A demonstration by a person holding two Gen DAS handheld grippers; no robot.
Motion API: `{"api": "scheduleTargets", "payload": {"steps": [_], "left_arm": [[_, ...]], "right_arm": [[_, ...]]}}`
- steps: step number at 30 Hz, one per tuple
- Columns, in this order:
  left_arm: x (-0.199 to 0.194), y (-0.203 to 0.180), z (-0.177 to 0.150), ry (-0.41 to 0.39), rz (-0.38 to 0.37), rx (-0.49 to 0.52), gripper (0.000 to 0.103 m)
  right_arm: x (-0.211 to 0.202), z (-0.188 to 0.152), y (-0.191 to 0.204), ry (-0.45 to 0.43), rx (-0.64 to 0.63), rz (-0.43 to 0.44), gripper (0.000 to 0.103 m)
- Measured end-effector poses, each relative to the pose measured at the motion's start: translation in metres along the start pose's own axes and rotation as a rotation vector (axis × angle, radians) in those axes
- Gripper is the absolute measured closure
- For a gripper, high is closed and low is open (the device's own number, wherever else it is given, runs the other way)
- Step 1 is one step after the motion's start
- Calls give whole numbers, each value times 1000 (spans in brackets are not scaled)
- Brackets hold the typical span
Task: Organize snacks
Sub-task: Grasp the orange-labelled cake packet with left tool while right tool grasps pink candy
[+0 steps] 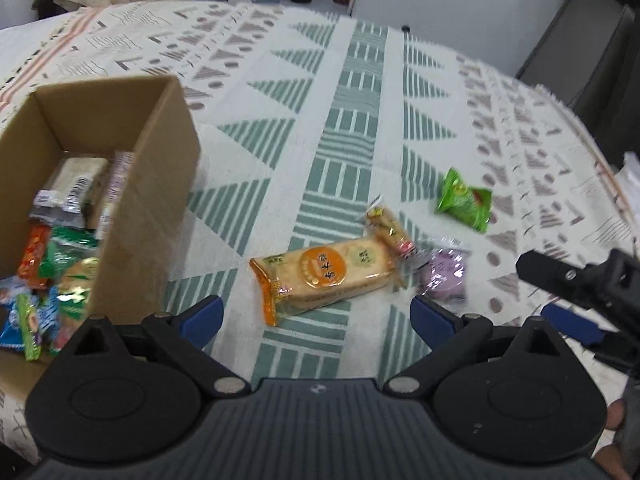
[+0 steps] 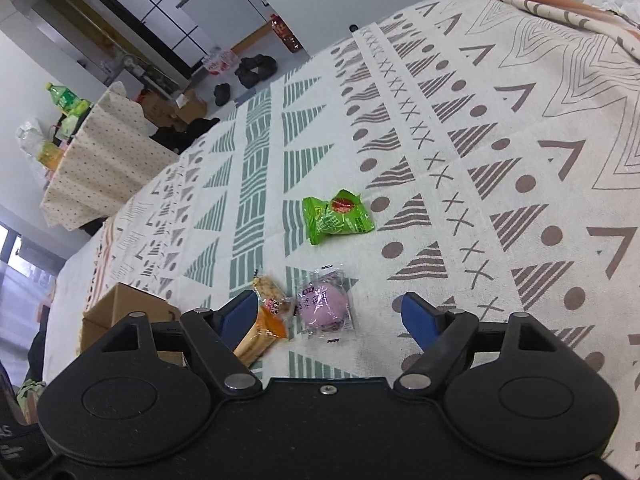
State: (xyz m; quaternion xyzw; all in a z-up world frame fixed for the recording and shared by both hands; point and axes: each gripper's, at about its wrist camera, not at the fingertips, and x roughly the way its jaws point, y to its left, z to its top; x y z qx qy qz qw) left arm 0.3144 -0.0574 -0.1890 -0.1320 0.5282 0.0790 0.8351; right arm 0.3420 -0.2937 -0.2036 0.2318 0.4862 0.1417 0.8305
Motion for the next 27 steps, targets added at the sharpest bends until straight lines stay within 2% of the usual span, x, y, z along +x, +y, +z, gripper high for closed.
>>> {"api": "scheduleTargets", "payload": {"steps": [9,16,24,27], "left_arm": [[32,-8,7,16,58,77,3],[51,-14,19,24,76,133,2],[63,-8,24,20,57,99,3],[62,-8,23,10,48,94,9]], "right_arm": [[26,-1,-3,60,-4,-29,27],[41,0,-2,89,-9,-40,27],[57,-1,1,113,-29,-53,30],[60,-1,6,106,-59,-57,30]]}}
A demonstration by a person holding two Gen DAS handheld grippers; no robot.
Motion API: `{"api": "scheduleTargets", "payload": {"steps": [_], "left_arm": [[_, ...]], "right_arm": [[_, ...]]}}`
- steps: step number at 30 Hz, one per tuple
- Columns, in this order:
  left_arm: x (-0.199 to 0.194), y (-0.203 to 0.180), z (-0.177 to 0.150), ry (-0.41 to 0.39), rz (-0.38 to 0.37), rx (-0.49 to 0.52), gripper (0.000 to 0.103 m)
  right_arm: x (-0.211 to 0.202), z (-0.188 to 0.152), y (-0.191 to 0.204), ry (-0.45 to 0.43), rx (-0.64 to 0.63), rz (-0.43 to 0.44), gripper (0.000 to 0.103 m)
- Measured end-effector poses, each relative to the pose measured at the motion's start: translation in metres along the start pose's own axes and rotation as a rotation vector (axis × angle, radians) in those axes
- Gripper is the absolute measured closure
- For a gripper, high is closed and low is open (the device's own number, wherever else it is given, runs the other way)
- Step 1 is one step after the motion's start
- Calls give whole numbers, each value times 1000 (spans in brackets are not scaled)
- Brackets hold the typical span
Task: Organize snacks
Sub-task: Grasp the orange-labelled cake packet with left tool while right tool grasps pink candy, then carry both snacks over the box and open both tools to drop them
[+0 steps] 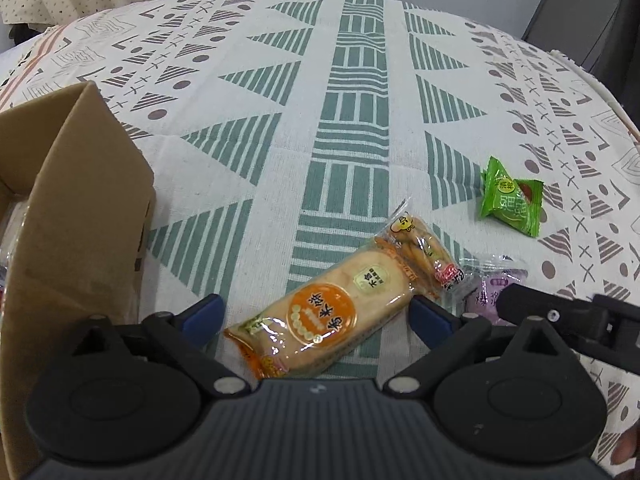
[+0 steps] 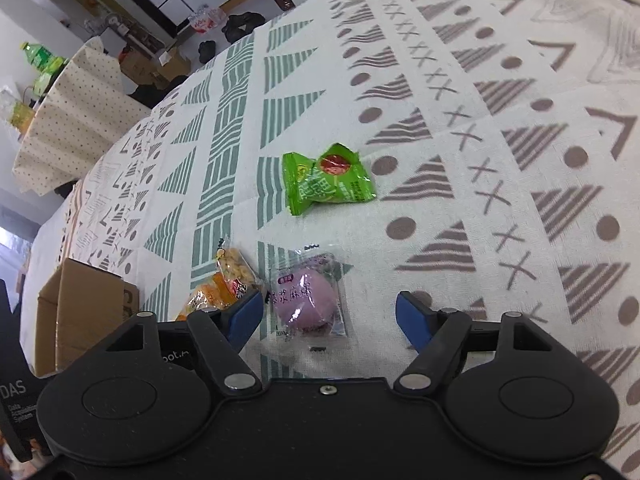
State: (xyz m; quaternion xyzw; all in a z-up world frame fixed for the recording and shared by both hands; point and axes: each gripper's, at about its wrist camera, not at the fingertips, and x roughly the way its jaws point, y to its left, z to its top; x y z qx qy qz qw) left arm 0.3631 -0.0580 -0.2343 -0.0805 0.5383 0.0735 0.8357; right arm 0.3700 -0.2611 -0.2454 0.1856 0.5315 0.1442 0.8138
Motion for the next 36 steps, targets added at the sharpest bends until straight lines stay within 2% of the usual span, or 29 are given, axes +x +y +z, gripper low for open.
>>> {"api": "scheduleTargets", "payload": {"steps": [2,4,10,14,15,16,17,18,21,24,36], "left_arm": [[-2,2,-1,-5,0,-8,16],[-5,5,-1,-6,-4,-22,30],[-11,10,-4,11,-25,-40,40],[-15,9,-12,21,-31,-31,46],[-16,9,-14,25,-34,-34,50],[-17,9,-16,26,-33,-37,58],[-18,9,-18,28,-32,-44,63],[-20,10,-19,31,-36,-54,68],[-27,10,-22,33,-47,-72,69],[-40,9,-23,2,-48,-74,69],[-98,16,-19,-104,-34,-100,69]], "right_arm": [[2,0,3,-1,-7,-1,32],[4,0,6,-7,-29,-9,33],[7,-1,17,-2,-71,-11,35],[11,-4,22,-4,-110,-39,45],[11,-5,24,-4,-125,-49,50],[12,-5,26,-4,-137,-58,53],[12,-6,26,-2,-144,-64,61],[11,-6,25,1,-140,-60,64],[7,-6,23,11,-124,-41,68],[1,-8,23,9,-121,-31,69],[-33,-8,38,-63,-123,81,70]]}}
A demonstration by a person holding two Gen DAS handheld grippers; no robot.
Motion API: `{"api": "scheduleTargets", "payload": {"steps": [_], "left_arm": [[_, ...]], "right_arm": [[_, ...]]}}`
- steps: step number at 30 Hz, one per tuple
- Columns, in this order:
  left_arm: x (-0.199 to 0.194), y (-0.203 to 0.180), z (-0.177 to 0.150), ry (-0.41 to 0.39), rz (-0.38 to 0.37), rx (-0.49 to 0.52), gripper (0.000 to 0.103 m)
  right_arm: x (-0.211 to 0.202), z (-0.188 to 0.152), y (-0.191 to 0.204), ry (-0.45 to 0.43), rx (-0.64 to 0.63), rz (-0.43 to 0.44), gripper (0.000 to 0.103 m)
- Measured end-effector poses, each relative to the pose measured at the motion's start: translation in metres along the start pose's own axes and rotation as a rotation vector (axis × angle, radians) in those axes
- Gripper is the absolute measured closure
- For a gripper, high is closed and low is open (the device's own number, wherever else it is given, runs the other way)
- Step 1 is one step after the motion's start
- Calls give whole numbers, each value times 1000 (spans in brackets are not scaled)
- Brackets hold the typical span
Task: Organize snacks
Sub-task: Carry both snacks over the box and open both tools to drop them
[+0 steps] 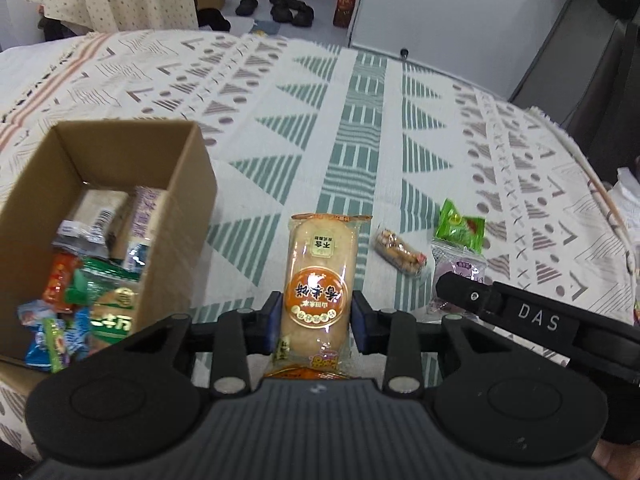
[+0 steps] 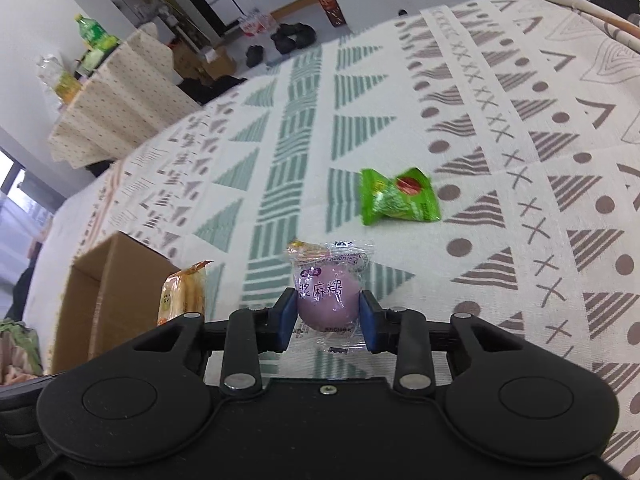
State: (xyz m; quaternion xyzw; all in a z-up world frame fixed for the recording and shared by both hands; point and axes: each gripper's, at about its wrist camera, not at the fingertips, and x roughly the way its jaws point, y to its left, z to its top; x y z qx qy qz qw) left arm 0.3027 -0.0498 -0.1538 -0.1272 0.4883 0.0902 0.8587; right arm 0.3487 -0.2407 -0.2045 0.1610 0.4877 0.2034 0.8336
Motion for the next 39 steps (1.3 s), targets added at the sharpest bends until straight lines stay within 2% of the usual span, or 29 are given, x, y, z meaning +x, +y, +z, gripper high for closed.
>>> {"api": "scheduleTargets", "payload": {"steps": [9,19,29,39], "left_arm": [[-37,15,3,-69,17,-33,69],[-74,50,9,-129,36,-82,69],[-100,101,15,-172,61,-138,69],[-104,152,19,-175,66,-207,69]], "right_arm": [[-13,1,17,-40,-22,76,70],[-22,-1,51,-80,-68,149,70],[-29,-7,91,-117,-118,174,70],[-26,-19,127,-145,-184,183,70]]}}
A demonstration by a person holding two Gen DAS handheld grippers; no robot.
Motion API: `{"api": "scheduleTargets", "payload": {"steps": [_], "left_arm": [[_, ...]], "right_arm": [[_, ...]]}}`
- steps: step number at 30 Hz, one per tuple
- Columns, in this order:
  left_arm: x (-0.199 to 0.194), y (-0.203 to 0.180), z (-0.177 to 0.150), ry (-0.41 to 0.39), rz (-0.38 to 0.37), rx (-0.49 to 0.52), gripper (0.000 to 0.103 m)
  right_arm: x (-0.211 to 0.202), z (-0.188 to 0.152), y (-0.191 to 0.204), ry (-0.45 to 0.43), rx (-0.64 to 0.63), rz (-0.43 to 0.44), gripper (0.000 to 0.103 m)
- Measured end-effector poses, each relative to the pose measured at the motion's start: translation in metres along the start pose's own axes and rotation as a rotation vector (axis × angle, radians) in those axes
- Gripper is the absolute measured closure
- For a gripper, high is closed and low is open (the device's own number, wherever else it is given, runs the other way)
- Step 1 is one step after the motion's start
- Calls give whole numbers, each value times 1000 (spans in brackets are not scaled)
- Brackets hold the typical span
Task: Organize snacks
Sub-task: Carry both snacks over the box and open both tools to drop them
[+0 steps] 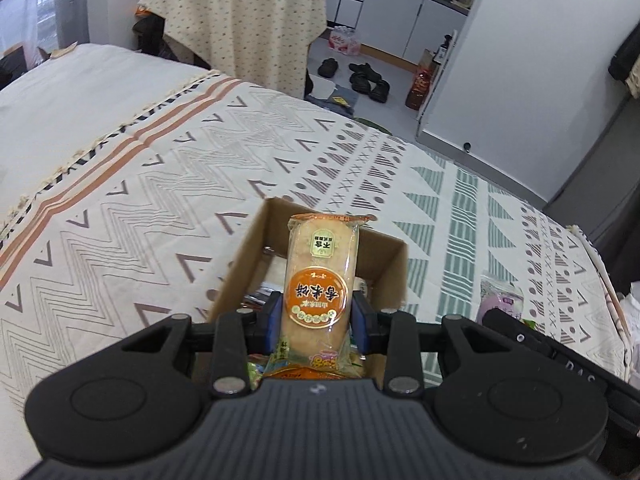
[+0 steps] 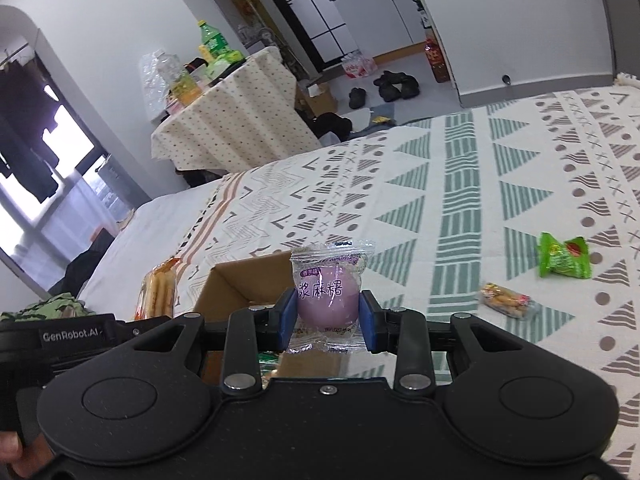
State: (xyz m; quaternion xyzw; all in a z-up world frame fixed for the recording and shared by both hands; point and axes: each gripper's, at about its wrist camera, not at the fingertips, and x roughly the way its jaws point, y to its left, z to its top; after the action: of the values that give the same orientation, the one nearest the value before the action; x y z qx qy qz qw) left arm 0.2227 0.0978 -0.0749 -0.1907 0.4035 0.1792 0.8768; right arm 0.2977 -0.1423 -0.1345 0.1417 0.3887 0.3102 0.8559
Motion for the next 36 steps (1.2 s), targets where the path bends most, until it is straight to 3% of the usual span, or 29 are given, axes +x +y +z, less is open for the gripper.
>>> {"api": "scheduleTargets", "payload": {"steps": [15,26,29,30,32,36], "left_arm": [[36,37,4,82,-58,-61,69],[42,55,17,97,-46,-65,65],[39,60,19,89,-32,-69,64],[39,61,20,90,-26,-67,64],[39,62,19,94,-20,-63,64],[34,60,16,94,-20,-63,56]], "right_arm": [[31,-8,33,-9,-36,0,70],[58,-8,52,24,-41,15,70],[60,-7,57,16,-27,80,66],[60,-6,59,19,-28,100,55],[57,-7,61,14,-36,101,46],[51,-7,56,23,-22,58,46]]}}
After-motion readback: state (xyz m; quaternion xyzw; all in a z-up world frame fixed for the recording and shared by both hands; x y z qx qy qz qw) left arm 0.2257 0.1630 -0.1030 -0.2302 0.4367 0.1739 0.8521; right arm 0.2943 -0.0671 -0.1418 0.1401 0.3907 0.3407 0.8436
